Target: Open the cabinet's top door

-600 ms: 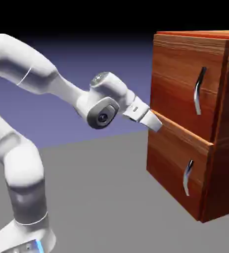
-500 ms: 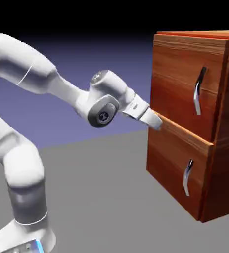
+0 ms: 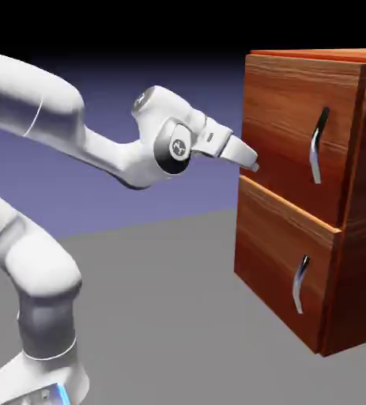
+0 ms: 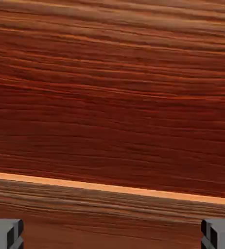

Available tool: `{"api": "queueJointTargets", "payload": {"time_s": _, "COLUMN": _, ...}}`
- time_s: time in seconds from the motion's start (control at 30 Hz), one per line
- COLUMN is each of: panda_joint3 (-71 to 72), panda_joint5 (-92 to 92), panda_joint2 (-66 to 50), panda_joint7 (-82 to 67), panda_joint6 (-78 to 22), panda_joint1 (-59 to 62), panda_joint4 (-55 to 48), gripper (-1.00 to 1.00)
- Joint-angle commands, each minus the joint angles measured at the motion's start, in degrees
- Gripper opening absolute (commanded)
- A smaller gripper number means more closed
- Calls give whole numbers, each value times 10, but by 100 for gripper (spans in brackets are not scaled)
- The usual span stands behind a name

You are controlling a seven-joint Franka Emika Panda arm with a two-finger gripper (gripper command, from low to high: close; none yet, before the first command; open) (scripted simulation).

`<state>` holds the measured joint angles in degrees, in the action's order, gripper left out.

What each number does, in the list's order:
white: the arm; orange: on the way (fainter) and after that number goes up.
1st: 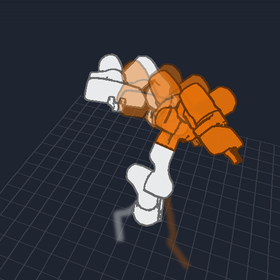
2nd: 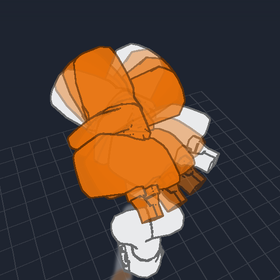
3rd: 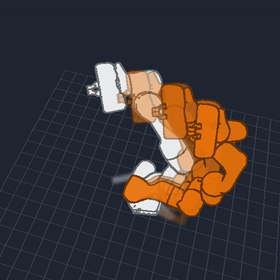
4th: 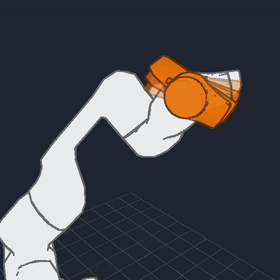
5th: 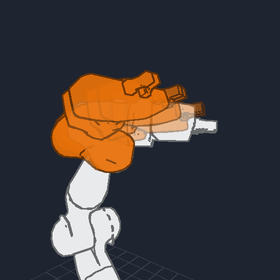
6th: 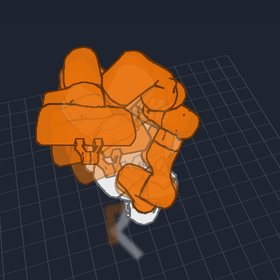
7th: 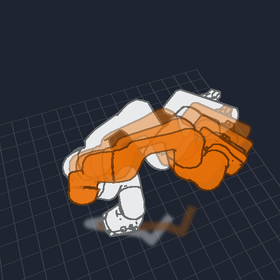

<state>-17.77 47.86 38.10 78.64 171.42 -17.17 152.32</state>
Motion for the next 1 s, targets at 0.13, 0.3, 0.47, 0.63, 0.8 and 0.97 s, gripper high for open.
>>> {"api": "queueJointTargets", "payload": {"time_s": 0.13, "panda_joint3": -46, "panda_joint5": 125, "panda_joint2": 14, "panda_joint7": 94, "panda_joint6": -7, "panda_joint1": -43, "panda_joint4": -23, "gripper": 0}}
{"api": "queueJointTargets", "payload": {"time_s": 0.3, "panda_joint3": -93, "panda_joint5": 249, "panda_joint2": 28, "panda_joint7": 188, "panda_joint6": -13, "panda_joint1": -86, "panda_joint4": -45, "gripper": 0}}
{"api": "queueJointTargets", "payload": {"time_s": 0.47, "panda_joint3": -139, "panda_joint5": 374, "panda_joint2": 42, "panda_joint7": 283, "panda_joint6": -20, "panda_joint1": -129, "panda_joint4": -68, "gripper": 0}}
{"api": "queueJointTargets", "payload": {"time_s": 0.63, "panda_joint3": -185, "panda_joint5": 498, "panda_joint2": 57, "panda_joint7": 377, "panda_joint6": -27, "panda_joint1": -172, "panda_joint4": -90, "gripper": 0}}
{"api": "queueJointTargets", "payload": {"time_s": 0.8, "panda_joint3": -231, "panda_joint5": 623, "panda_joint2": 71, "panda_joint7": 471, "panda_joint6": -34, "panda_joint1": -215, "panda_joint4": -113, "gripper": 0}}
{"api": "queueJointTargets", "payload": {"time_s": 0.97, "panda_joint3": -278, "panda_joint5": 748, "panda_joint2": 85, "panda_joint7": 565, "panda_joint6": -40, "panda_joint1": -257, "panda_joint4": -136, "gripper": 0}}
